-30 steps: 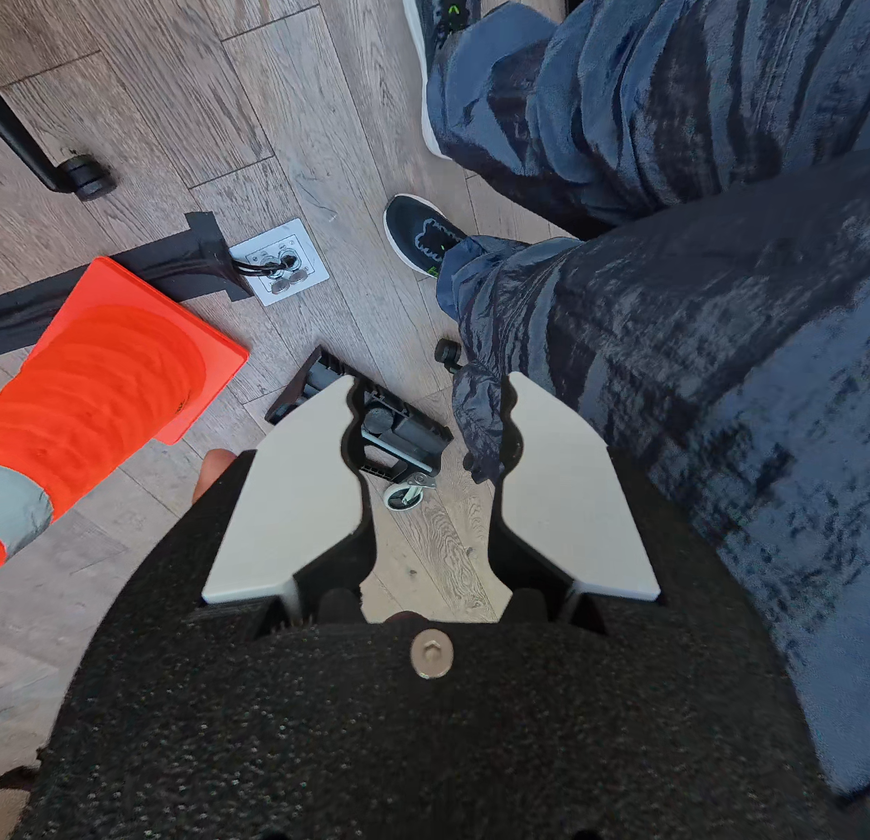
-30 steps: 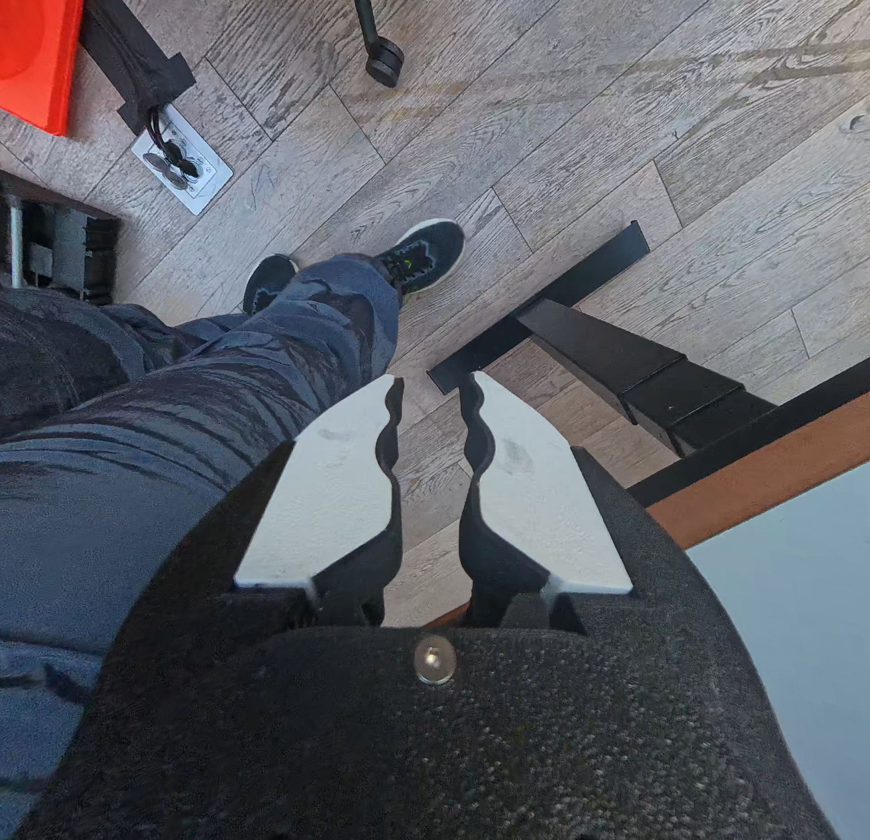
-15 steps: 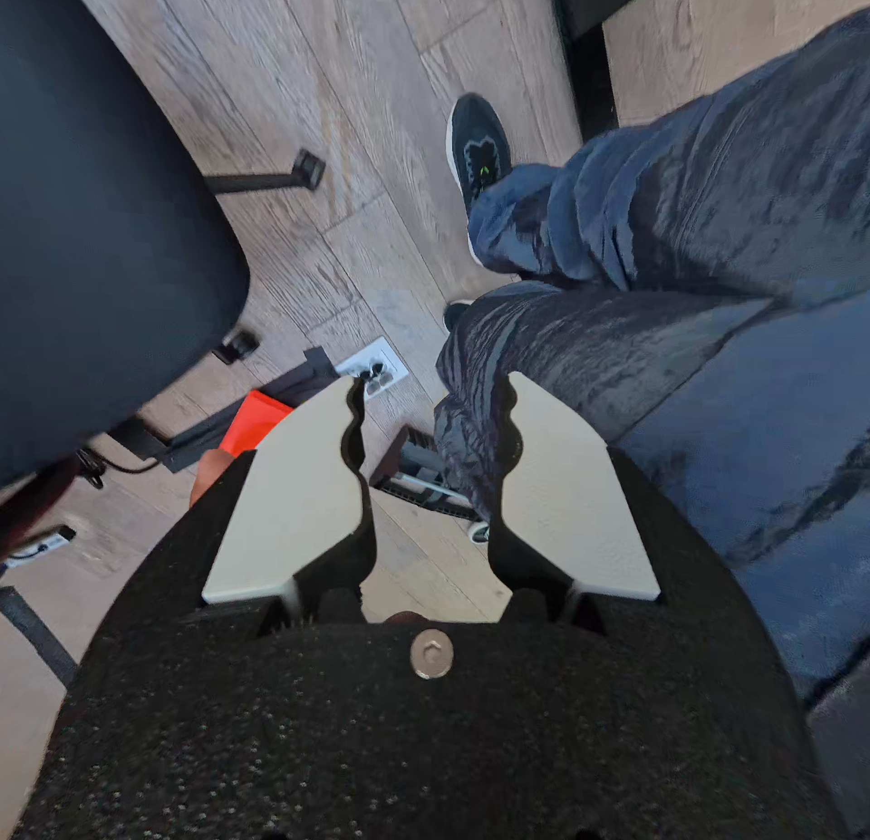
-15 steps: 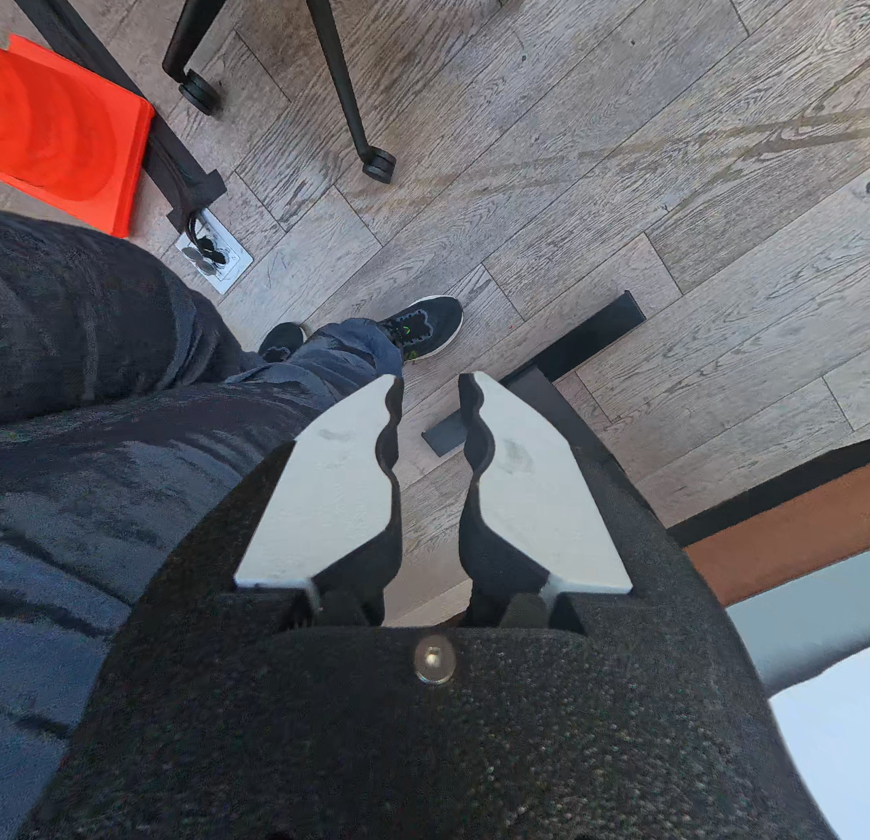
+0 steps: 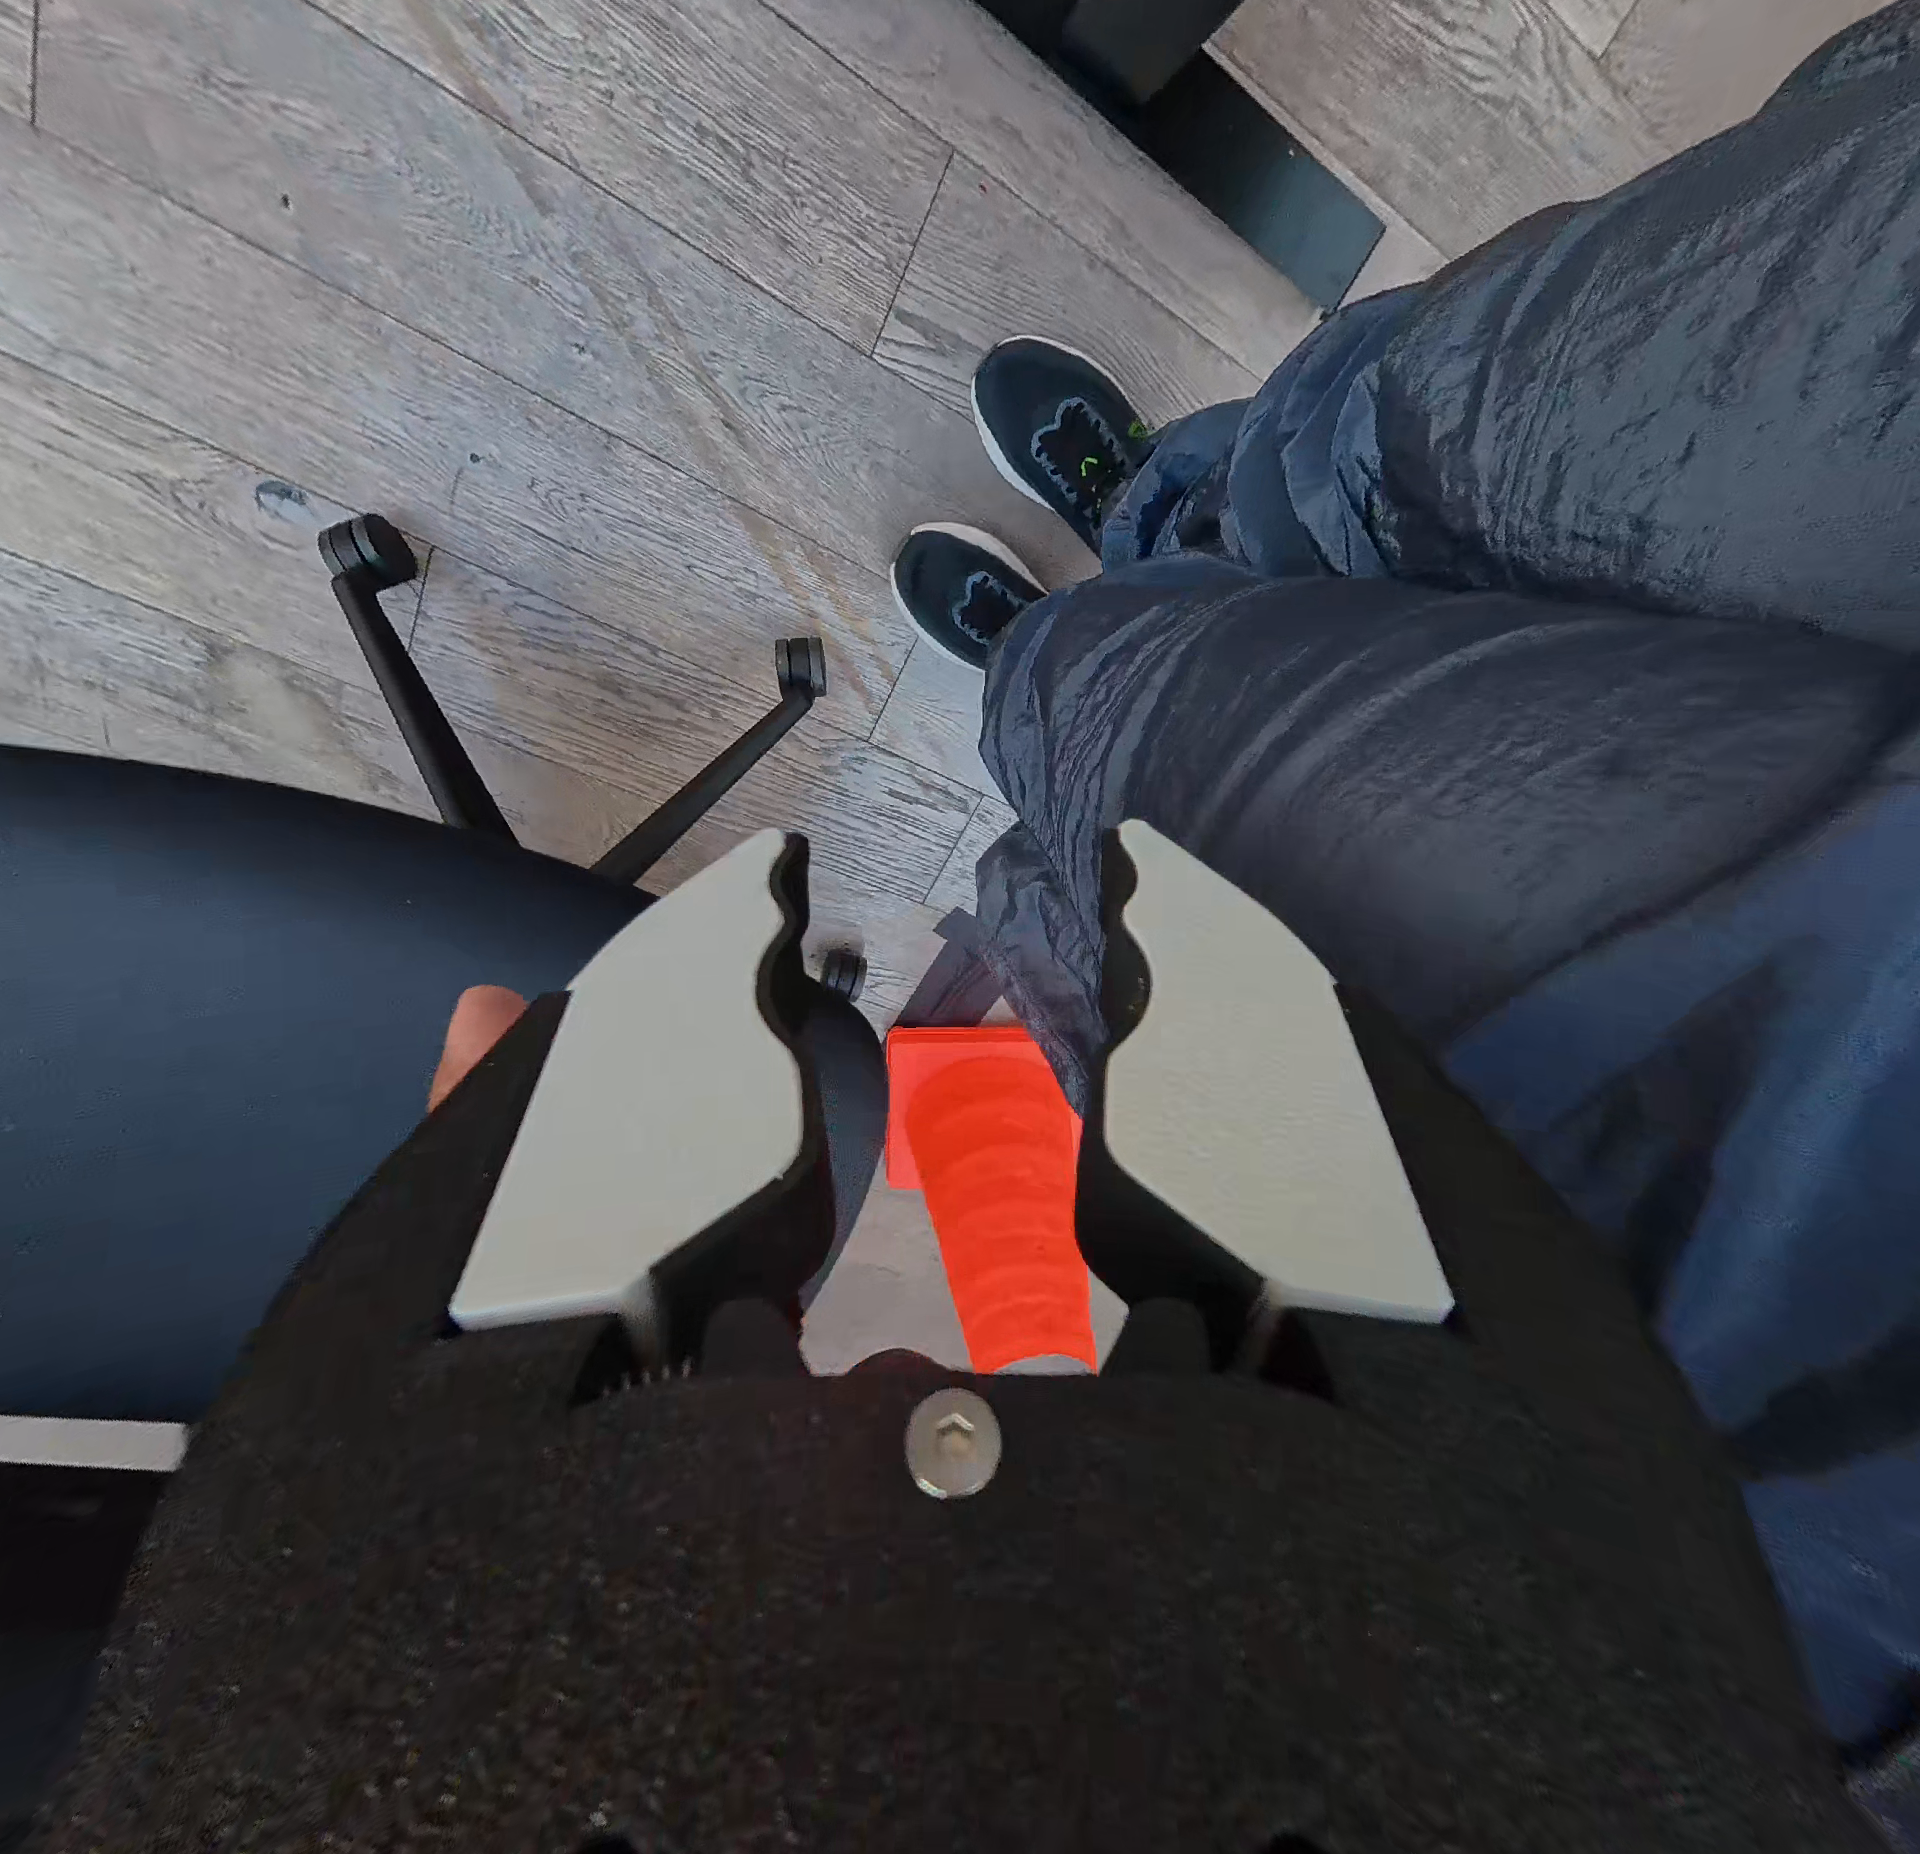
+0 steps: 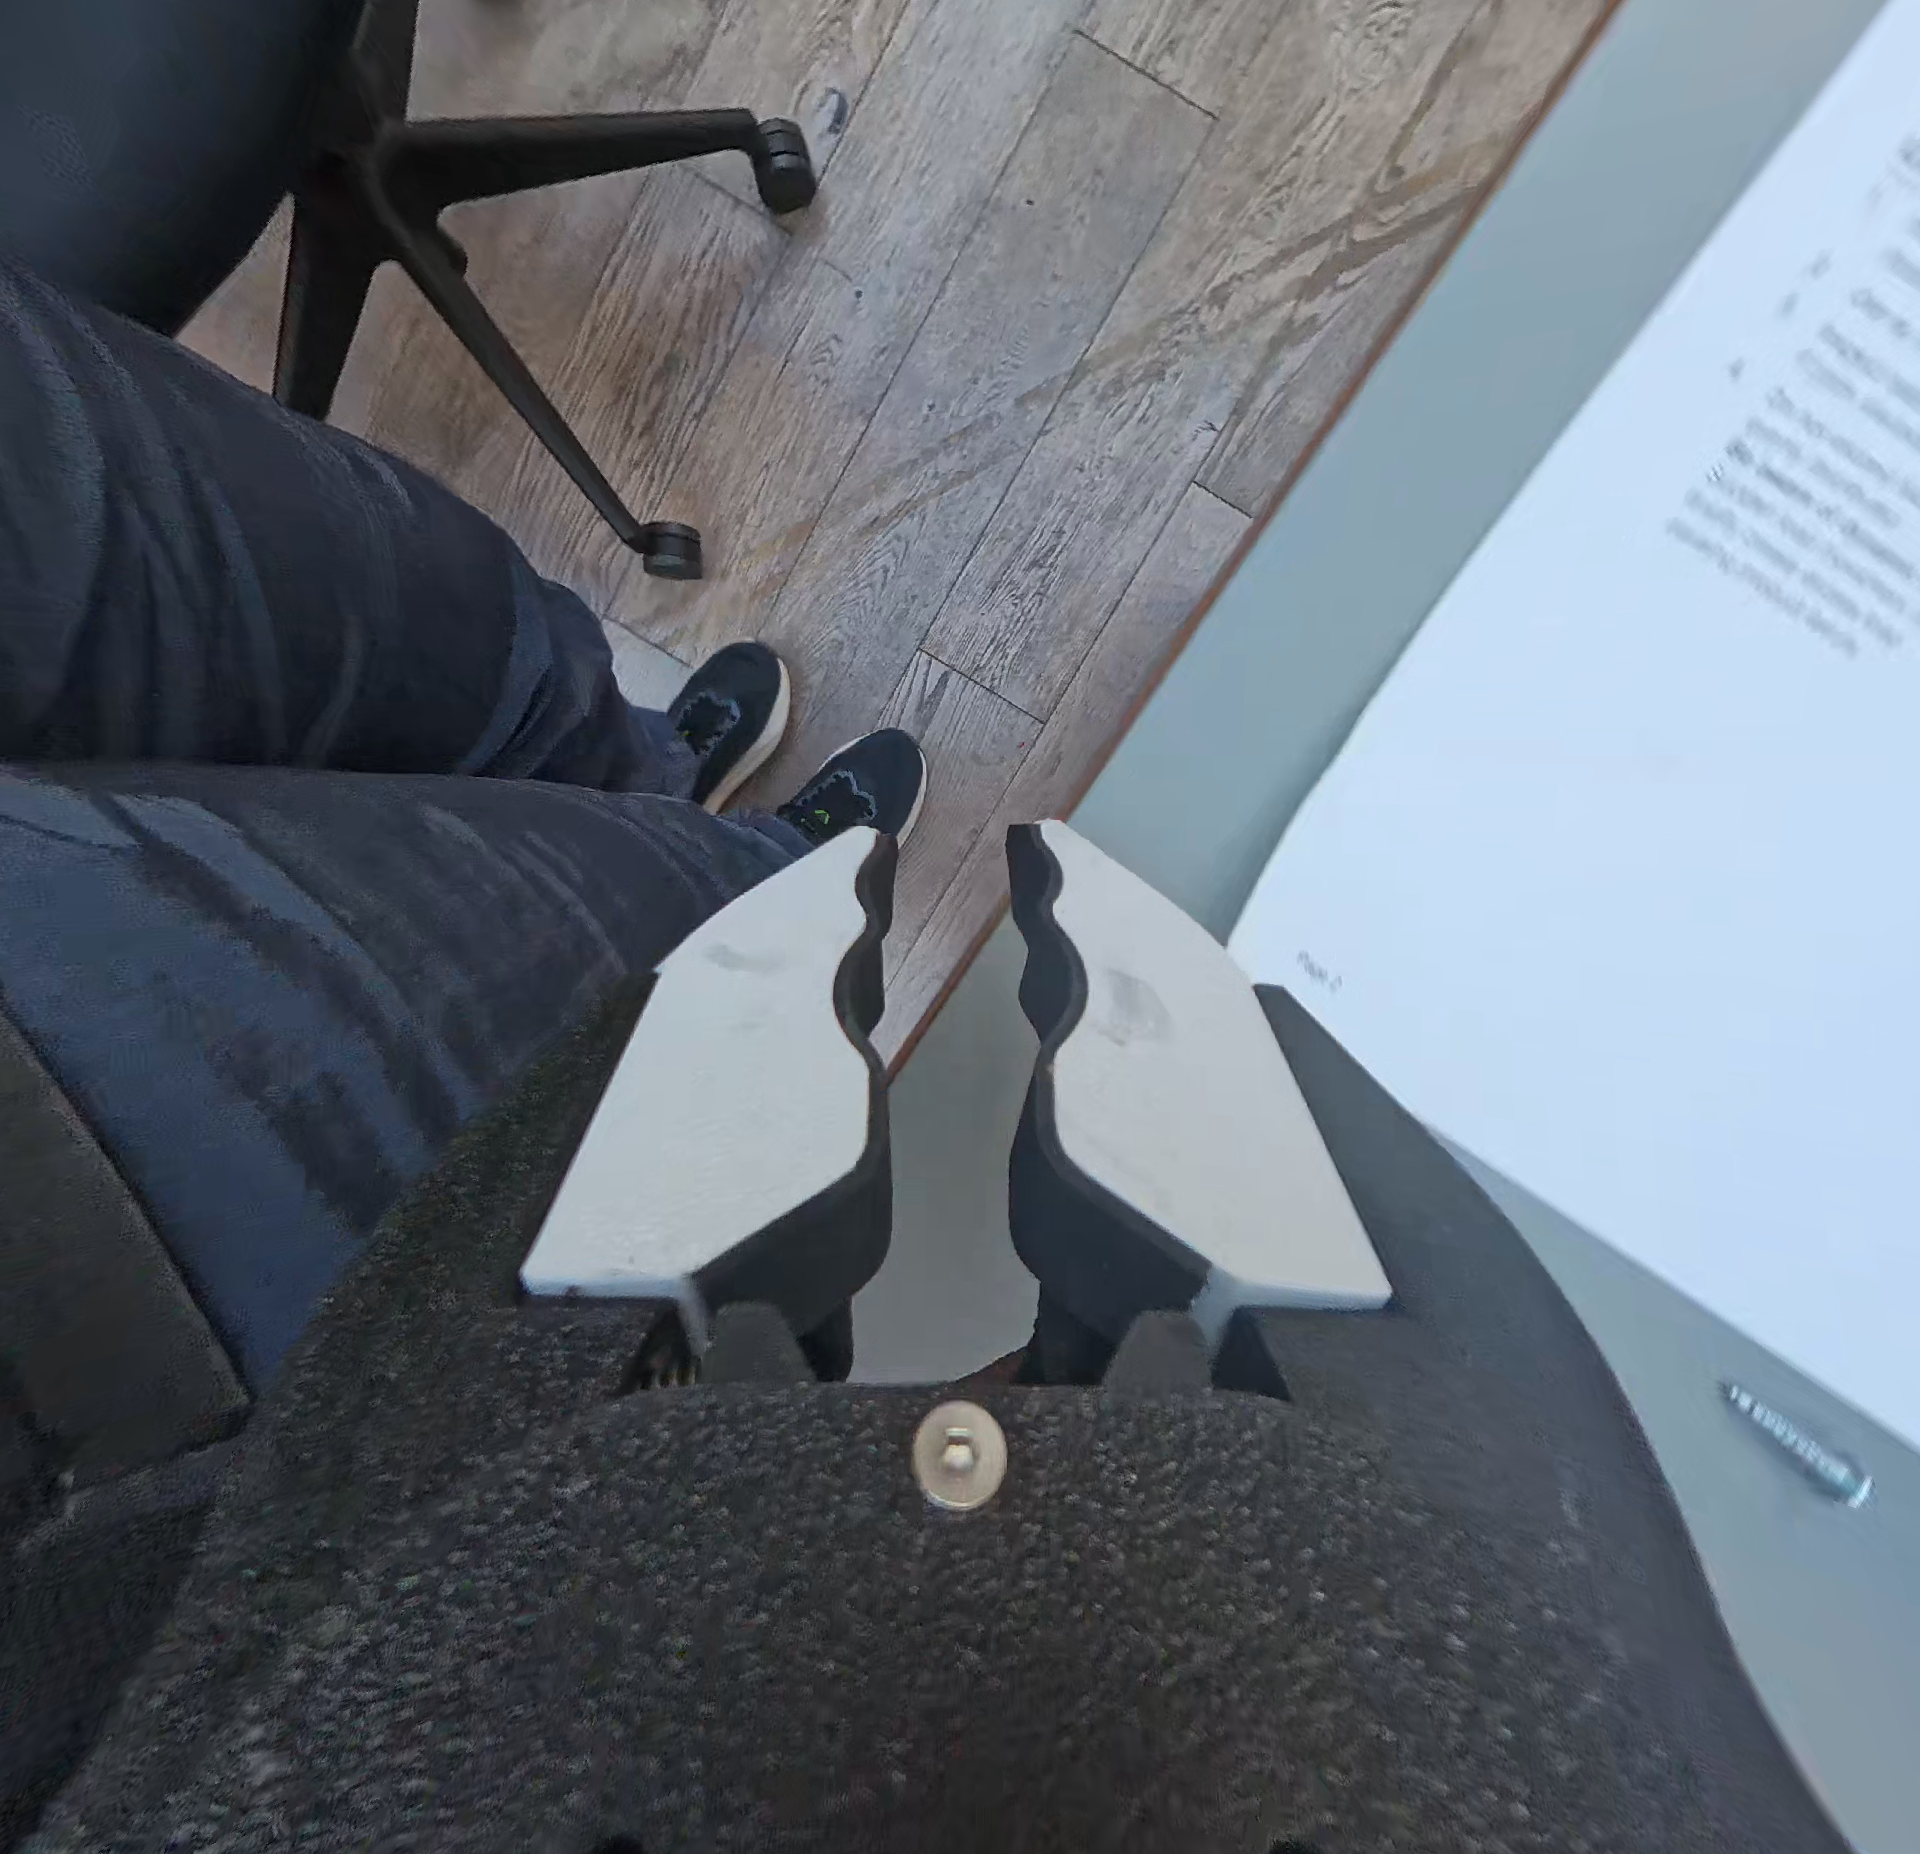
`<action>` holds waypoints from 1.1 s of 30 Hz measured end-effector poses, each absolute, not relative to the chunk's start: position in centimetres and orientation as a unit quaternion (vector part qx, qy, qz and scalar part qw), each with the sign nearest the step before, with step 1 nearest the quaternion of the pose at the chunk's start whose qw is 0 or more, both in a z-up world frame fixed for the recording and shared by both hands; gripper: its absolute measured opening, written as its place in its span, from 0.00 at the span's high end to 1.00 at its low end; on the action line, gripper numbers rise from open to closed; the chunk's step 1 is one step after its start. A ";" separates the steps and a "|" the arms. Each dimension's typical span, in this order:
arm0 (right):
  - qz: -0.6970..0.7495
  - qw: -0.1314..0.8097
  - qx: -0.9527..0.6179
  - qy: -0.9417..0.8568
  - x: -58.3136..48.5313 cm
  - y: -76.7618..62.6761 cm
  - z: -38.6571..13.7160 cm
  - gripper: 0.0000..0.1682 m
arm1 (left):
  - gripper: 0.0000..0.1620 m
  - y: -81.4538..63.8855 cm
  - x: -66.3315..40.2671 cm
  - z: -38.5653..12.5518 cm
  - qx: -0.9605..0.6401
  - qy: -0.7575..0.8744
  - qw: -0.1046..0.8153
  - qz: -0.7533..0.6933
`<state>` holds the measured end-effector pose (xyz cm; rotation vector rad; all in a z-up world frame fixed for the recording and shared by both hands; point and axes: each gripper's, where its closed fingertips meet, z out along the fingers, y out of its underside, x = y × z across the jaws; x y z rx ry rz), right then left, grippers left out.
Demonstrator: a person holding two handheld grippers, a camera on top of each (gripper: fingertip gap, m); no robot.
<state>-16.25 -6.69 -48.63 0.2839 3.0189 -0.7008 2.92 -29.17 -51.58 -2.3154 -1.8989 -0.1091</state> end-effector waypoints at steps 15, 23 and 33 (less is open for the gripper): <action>-0.214 -0.102 0.294 0.926 -17.0 2.5 -47.6 0.90 | 0.66 -25.4 -1.0 -50.7 -0.833 -0.535 0.134 -0.043; -0.199 -0.102 0.257 0.940 -13.6 4.2 -47.8 1.00 | 0.68 -25.9 9.0 -53.9 -0.785 -0.601 0.132 -0.074; -0.195 -0.118 0.397 0.889 -17.7 4.3 -49.7 1.00 | 0.74 -28.9 19.4 -52.3 -0.725 -0.677 0.116 -0.059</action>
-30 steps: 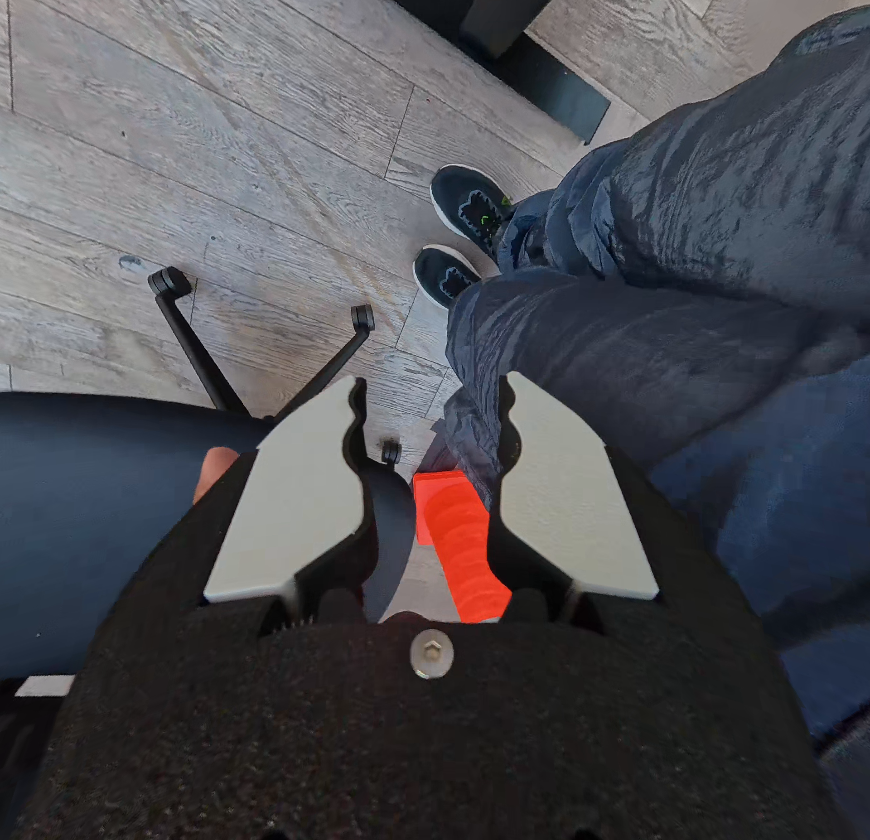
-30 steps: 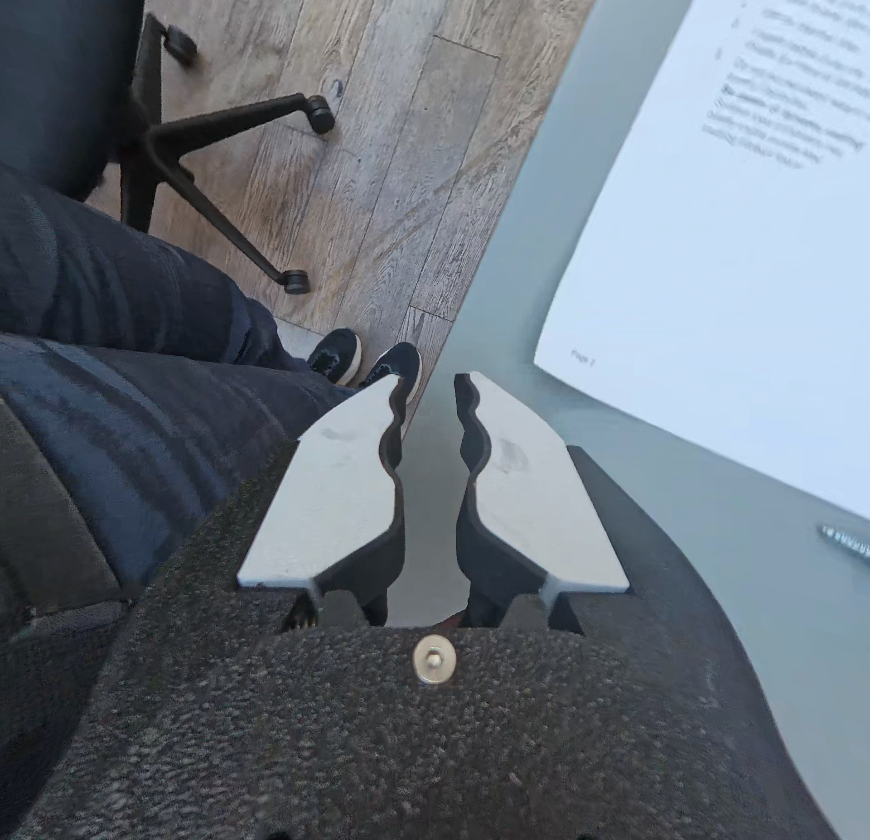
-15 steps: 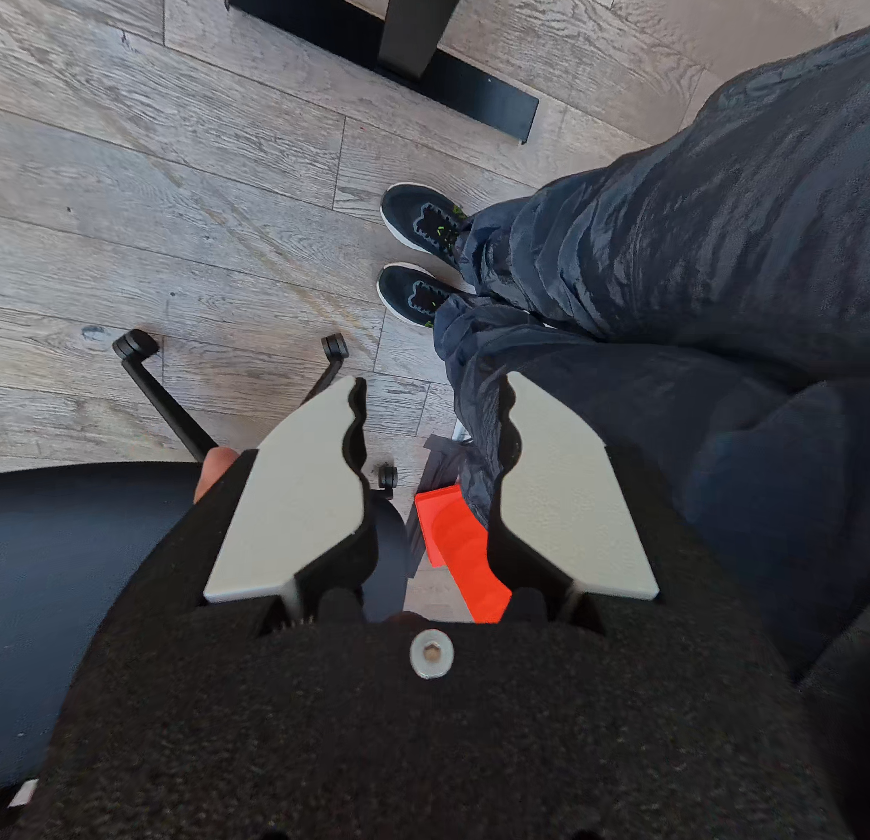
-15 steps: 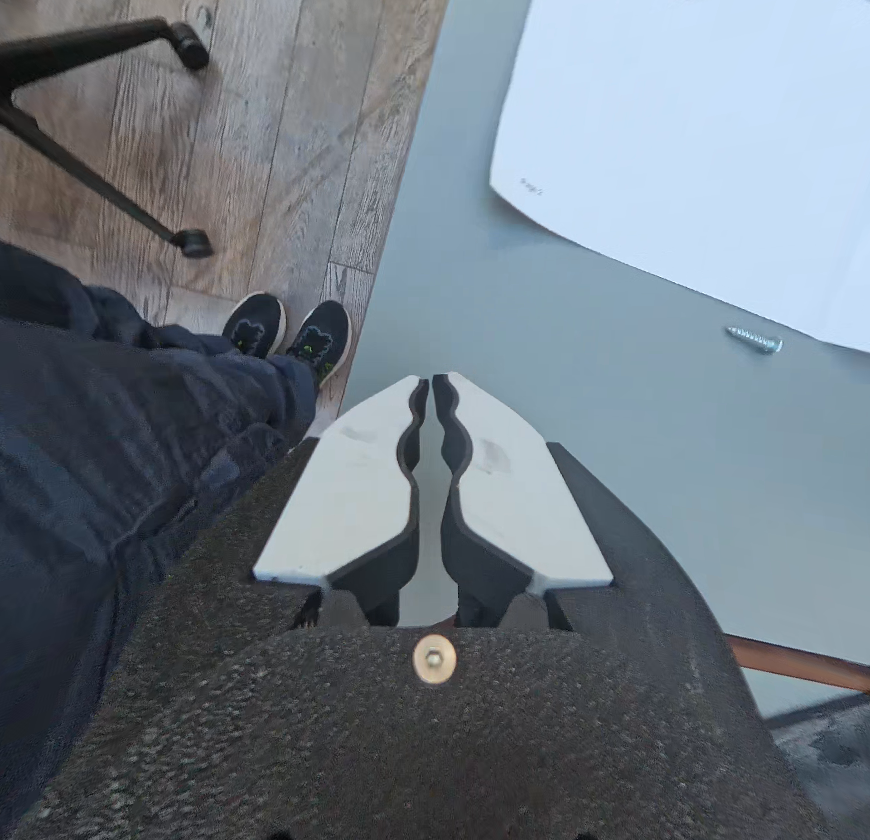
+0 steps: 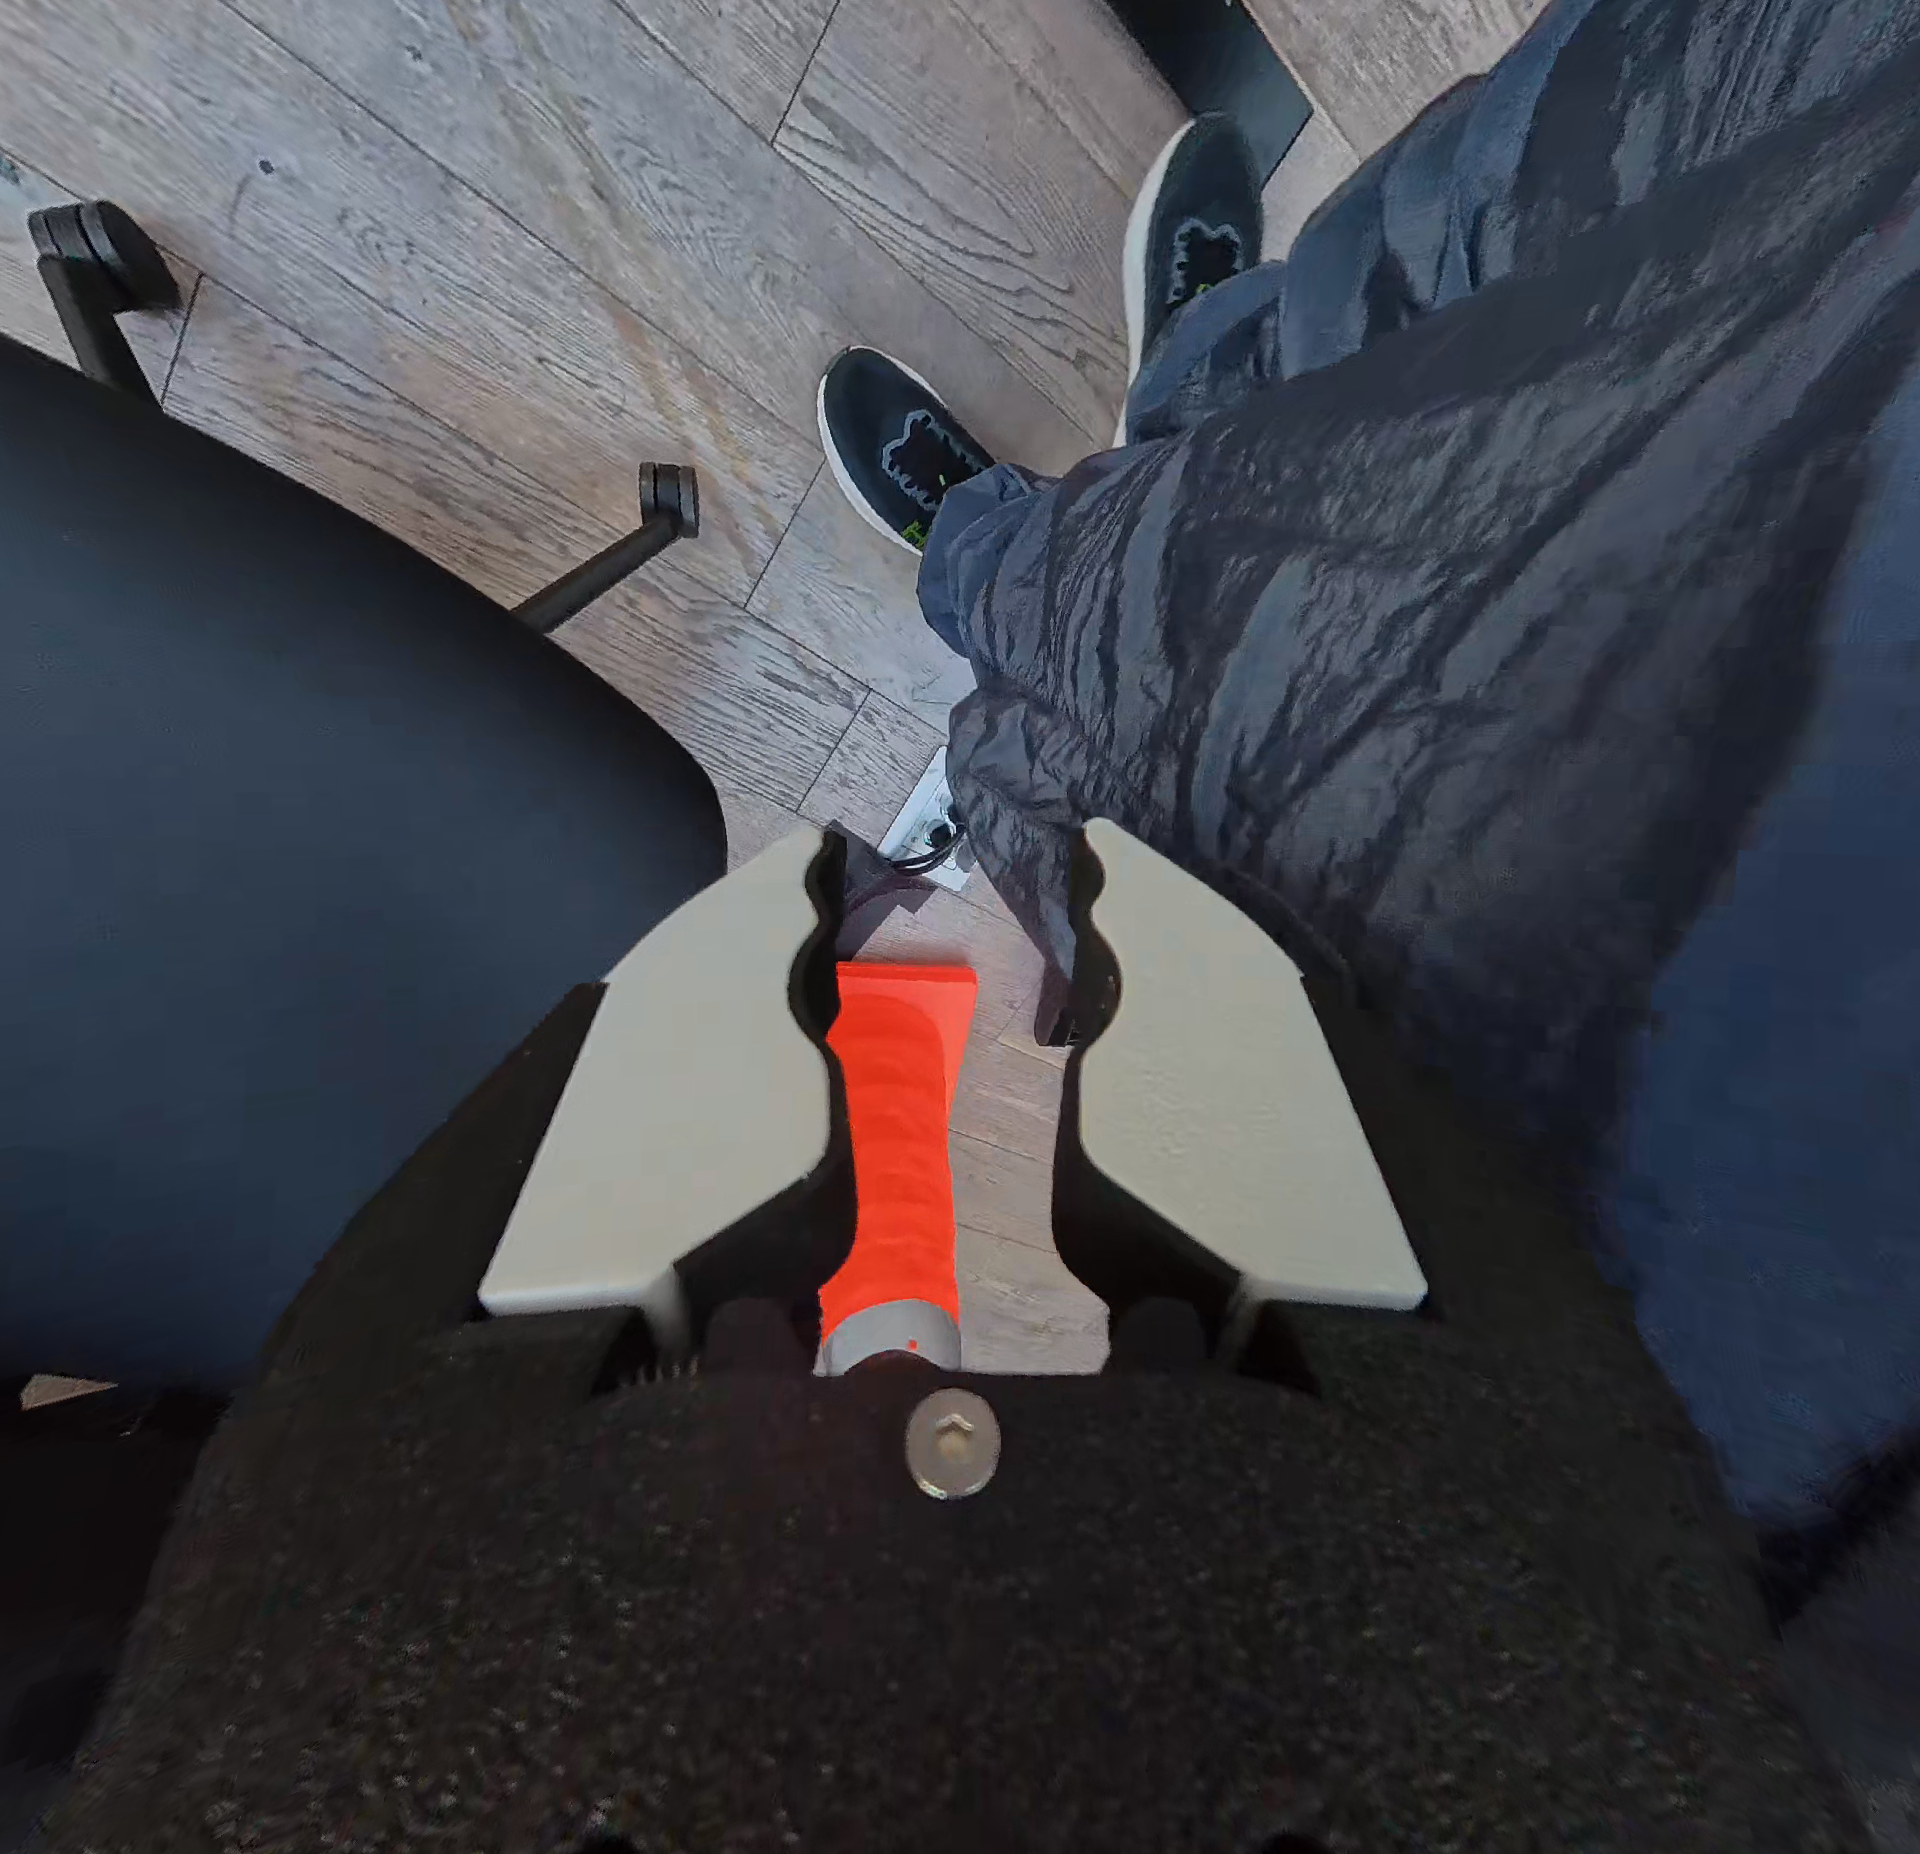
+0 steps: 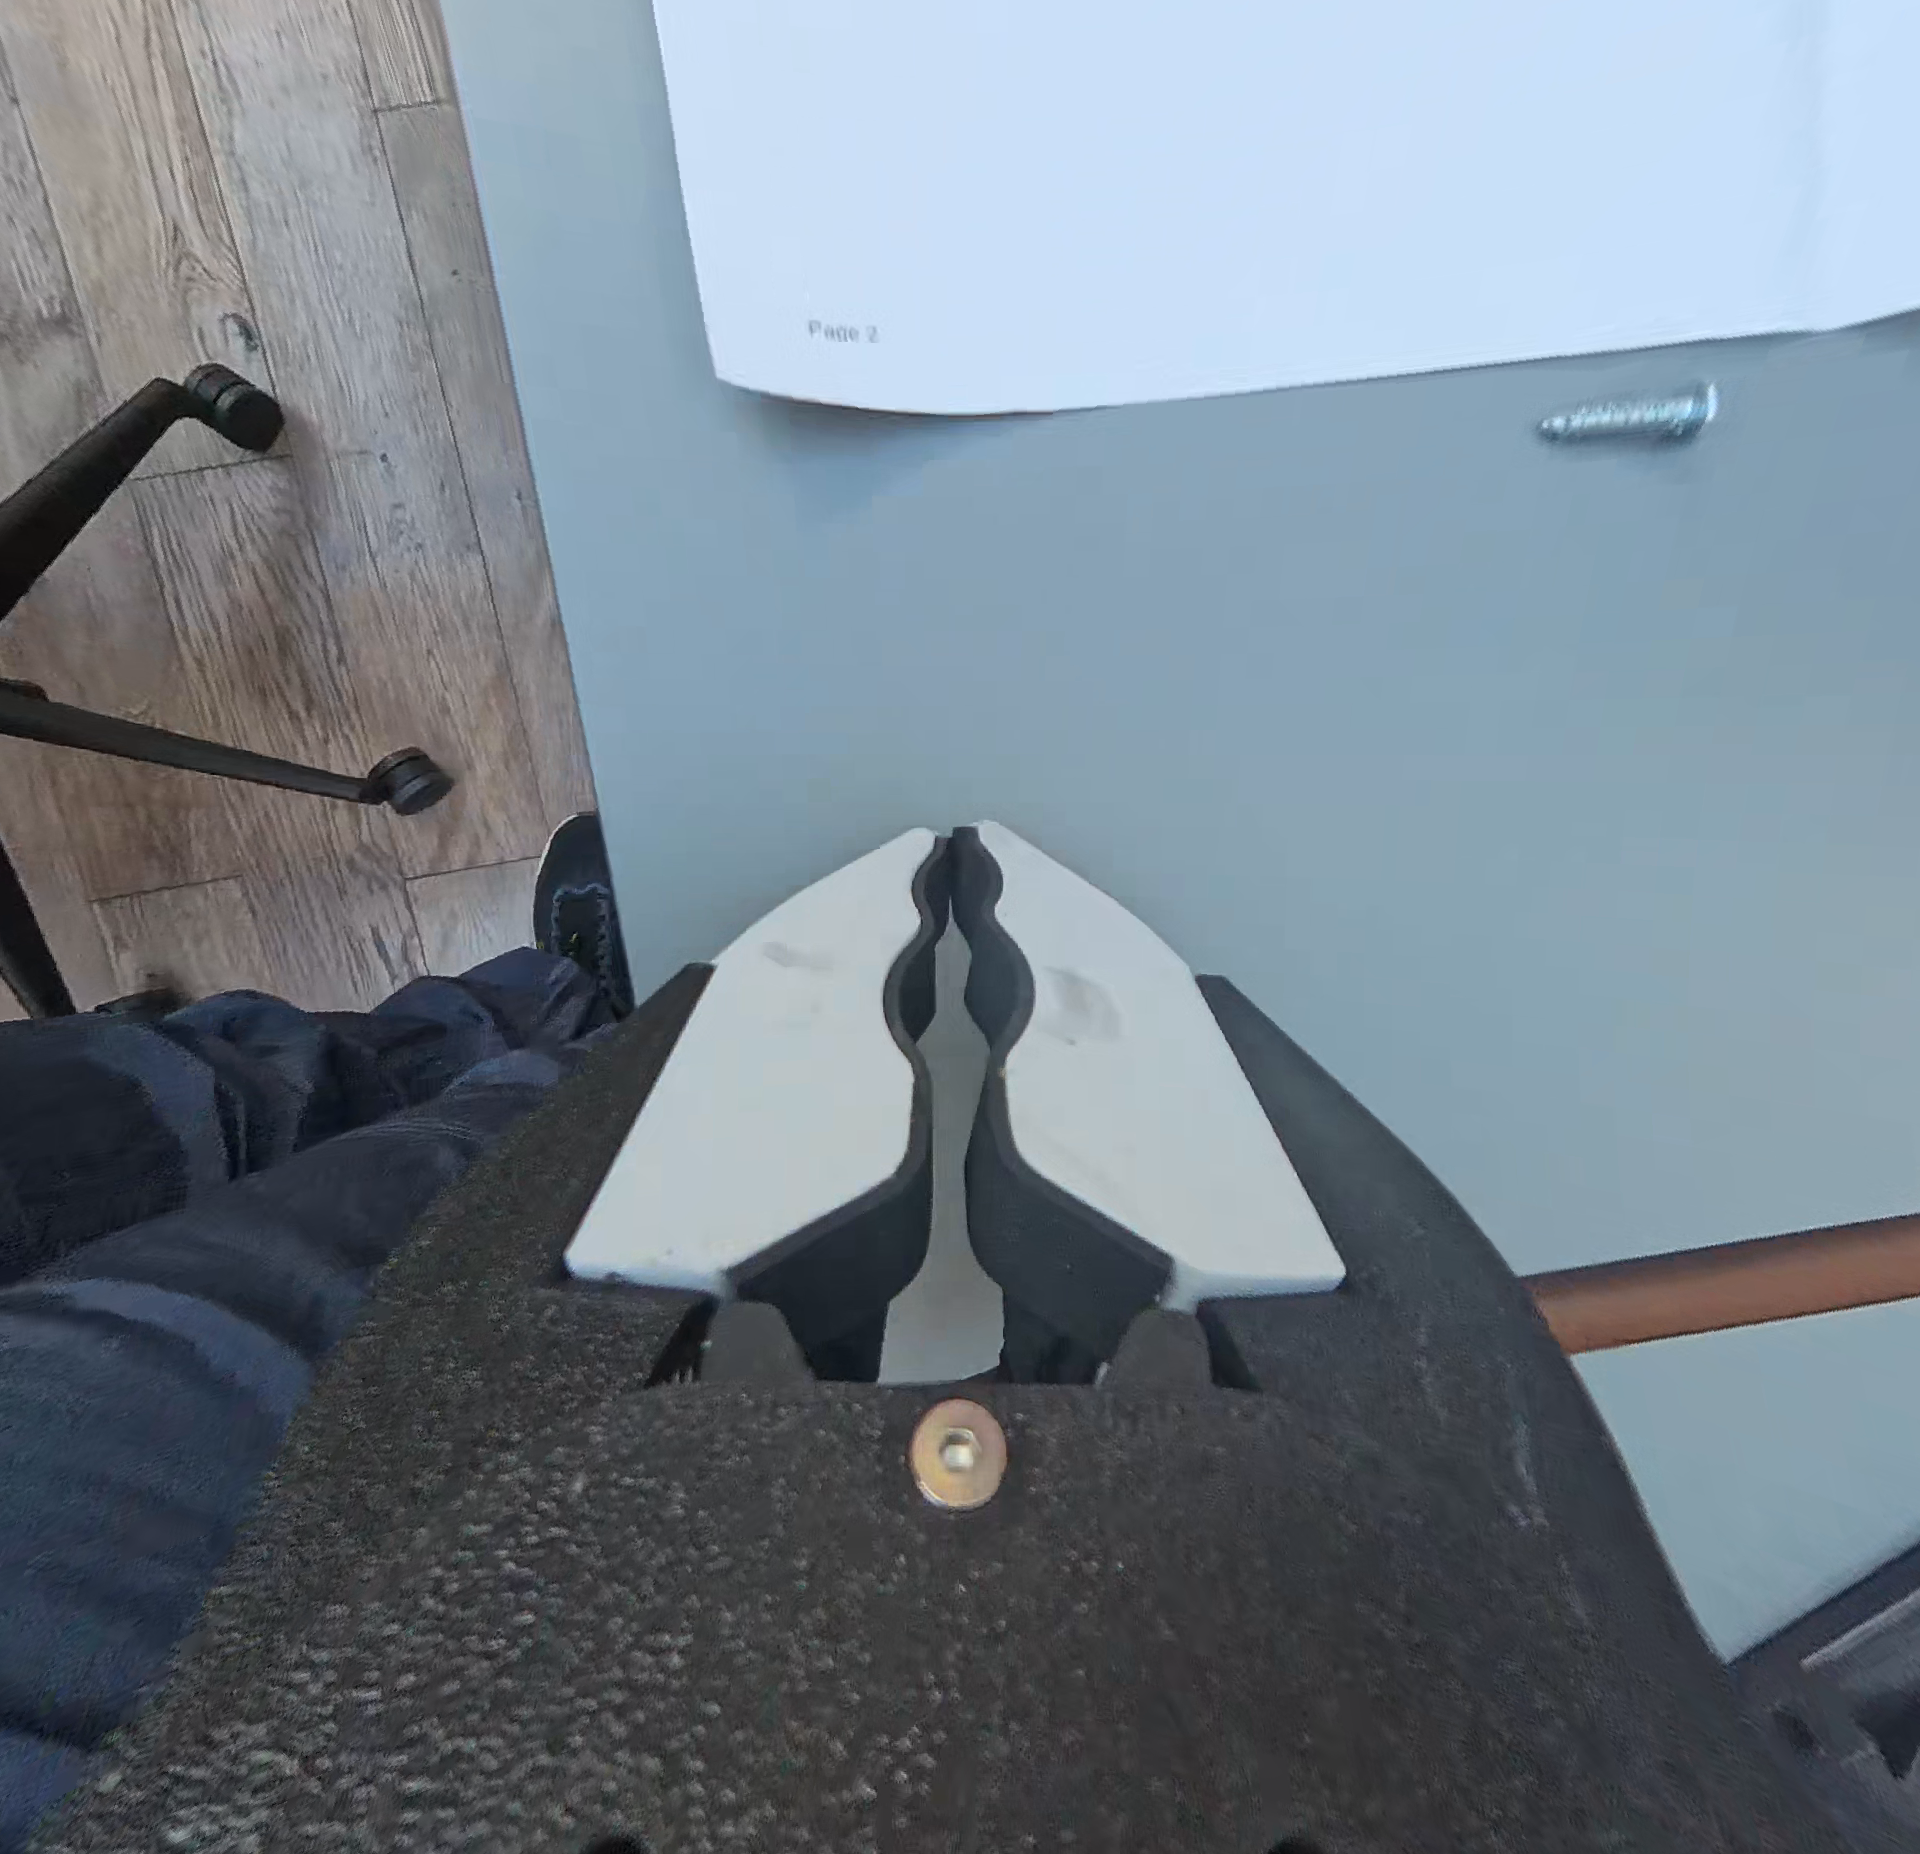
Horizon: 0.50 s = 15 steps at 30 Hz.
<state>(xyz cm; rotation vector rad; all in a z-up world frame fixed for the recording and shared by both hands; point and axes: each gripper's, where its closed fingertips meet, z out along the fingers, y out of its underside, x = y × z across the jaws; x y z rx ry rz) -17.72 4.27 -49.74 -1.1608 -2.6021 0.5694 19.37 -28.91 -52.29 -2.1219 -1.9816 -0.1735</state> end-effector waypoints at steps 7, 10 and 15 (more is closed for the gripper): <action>0.251 0.098 -0.406 -0.873 -16.4 6.9 -46.7 1.00 | 0.83 -26.2 12.0 -51.6 -0.747 -0.649 0.143 -0.022; 0.247 0.114 -0.406 -0.873 -14.3 10.8 -45.8 1.00 | 0.88 -21.9 4.5 -50.3 -0.774 -0.606 0.185 0.001; 0.241 0.107 -0.443 -0.857 -9.1 17.8 -45.7 1.00 | 0.92 -12.0 -6.7 -48.0 -0.843 -0.487 0.227 0.016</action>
